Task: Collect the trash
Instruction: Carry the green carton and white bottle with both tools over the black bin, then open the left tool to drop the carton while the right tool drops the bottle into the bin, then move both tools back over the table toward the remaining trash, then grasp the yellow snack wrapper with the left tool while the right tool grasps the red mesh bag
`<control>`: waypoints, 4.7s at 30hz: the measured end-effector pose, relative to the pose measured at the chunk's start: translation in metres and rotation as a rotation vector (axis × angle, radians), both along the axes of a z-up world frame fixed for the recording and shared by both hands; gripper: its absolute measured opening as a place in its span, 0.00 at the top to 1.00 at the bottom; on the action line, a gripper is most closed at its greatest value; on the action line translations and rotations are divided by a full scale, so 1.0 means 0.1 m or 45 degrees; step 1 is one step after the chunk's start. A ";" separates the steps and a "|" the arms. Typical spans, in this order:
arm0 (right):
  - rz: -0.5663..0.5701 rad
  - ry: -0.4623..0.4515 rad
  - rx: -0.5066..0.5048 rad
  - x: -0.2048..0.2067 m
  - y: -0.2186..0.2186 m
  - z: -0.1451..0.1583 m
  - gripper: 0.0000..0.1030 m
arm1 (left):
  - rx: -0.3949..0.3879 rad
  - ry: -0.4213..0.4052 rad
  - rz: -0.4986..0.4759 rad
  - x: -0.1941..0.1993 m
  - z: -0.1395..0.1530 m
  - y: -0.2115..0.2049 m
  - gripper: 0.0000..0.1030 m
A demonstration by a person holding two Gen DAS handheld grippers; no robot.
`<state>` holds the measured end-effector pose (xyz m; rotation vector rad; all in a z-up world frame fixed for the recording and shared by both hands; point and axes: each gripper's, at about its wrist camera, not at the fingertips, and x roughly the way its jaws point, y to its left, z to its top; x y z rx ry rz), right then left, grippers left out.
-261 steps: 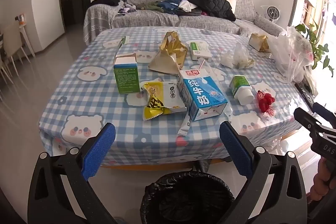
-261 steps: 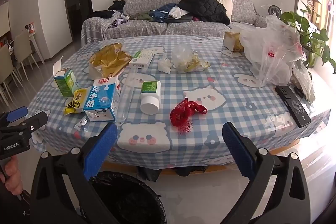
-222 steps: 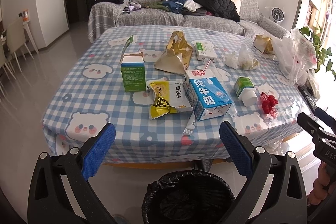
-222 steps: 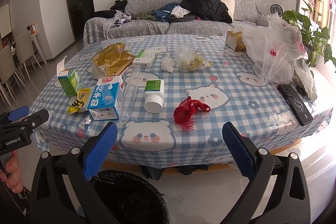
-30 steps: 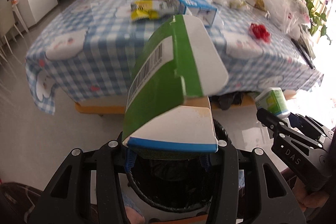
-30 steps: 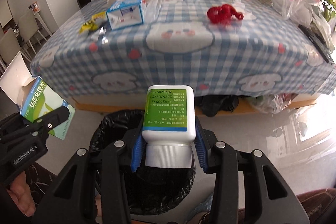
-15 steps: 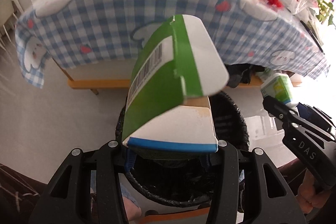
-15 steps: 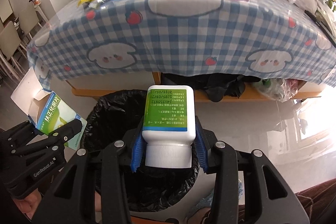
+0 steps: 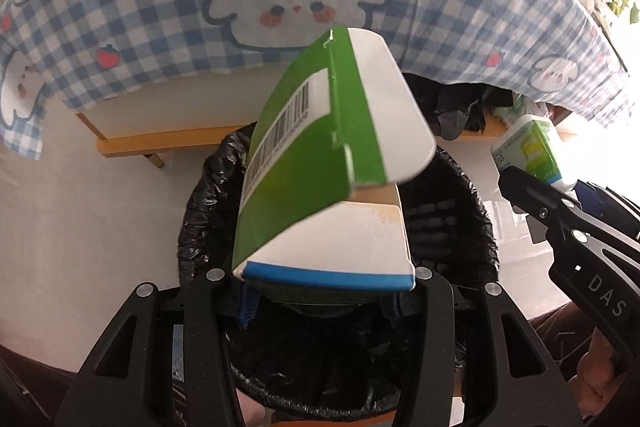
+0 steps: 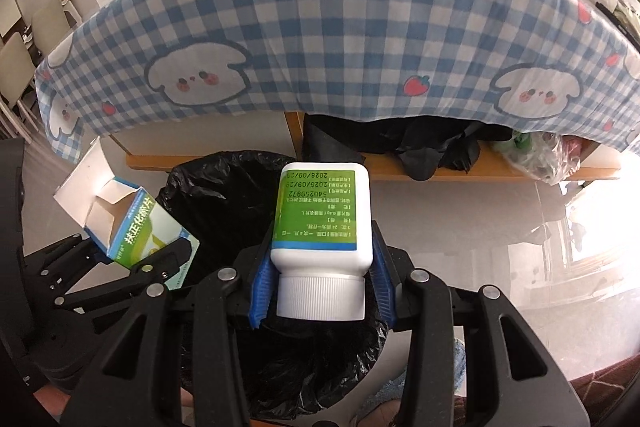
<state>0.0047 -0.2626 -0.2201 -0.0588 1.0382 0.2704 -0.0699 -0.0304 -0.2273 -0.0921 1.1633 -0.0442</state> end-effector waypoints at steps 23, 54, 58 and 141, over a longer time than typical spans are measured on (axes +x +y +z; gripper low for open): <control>-0.094 0.058 -0.047 0.09 -0.19 -0.29 0.61 | 0.063 0.040 -0.059 0.07 -0.43 -0.31 0.17; 0.066 0.132 -0.026 0.06 0.49 -0.91 0.61 | 0.075 0.008 0.162 -0.03 -0.18 0.50 0.06; 0.069 0.124 -0.035 0.05 0.49 -0.91 0.58 | 0.079 -0.008 0.159 -0.03 -0.14 0.49 0.06; -0.153 -0.197 -0.056 2.05 -0.48 1.12 0.44 | 0.157 -0.086 0.247 2.33 1.49 0.89 0.51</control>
